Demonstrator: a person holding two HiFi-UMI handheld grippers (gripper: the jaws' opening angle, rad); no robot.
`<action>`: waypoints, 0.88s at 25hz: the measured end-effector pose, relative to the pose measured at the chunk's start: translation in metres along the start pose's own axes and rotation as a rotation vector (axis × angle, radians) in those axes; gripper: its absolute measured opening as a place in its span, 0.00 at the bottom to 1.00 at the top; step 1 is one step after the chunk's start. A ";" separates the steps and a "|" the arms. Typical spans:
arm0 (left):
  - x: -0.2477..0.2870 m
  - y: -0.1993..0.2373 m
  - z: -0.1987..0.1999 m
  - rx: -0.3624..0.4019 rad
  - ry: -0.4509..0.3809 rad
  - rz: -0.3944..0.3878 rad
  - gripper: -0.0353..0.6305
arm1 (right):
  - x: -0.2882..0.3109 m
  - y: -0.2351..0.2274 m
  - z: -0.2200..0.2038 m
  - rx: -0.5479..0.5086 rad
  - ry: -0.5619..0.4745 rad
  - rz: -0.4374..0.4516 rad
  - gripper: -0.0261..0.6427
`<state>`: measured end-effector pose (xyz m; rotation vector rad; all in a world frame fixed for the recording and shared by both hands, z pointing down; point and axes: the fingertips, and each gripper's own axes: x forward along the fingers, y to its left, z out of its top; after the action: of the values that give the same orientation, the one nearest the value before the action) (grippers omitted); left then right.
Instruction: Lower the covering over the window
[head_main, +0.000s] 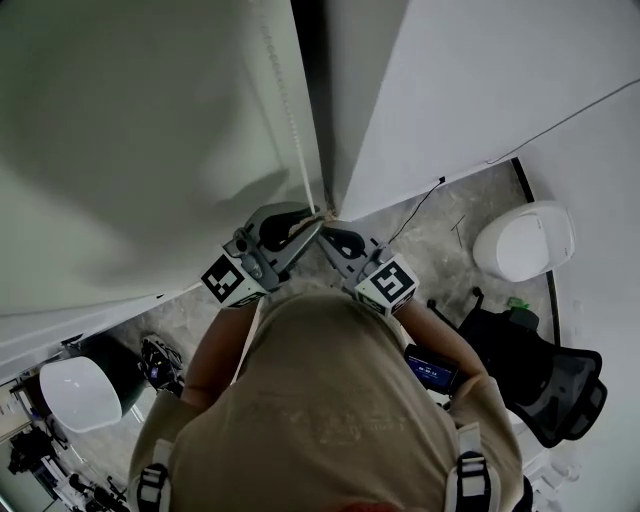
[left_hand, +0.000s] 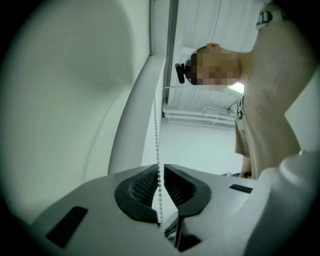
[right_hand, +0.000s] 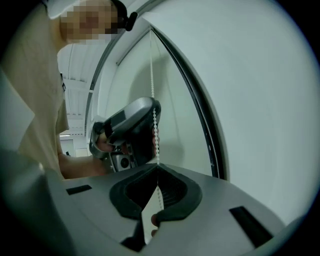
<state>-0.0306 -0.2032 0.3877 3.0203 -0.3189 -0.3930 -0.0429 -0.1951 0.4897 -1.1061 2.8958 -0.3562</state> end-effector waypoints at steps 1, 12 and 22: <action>0.002 0.000 -0.007 0.025 0.036 0.036 0.09 | -0.004 0.000 -0.006 0.012 0.020 0.008 0.06; -0.027 -0.011 -0.009 0.077 -0.033 0.212 0.08 | -0.042 0.013 0.036 0.061 -0.175 0.142 0.34; -0.060 -0.040 0.001 0.103 -0.024 0.184 0.08 | -0.012 0.071 0.119 -0.064 -0.272 0.244 0.24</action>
<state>-0.0799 -0.1514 0.3976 3.0519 -0.6319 -0.4103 -0.0684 -0.1596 0.3572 -0.7281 2.7677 -0.0964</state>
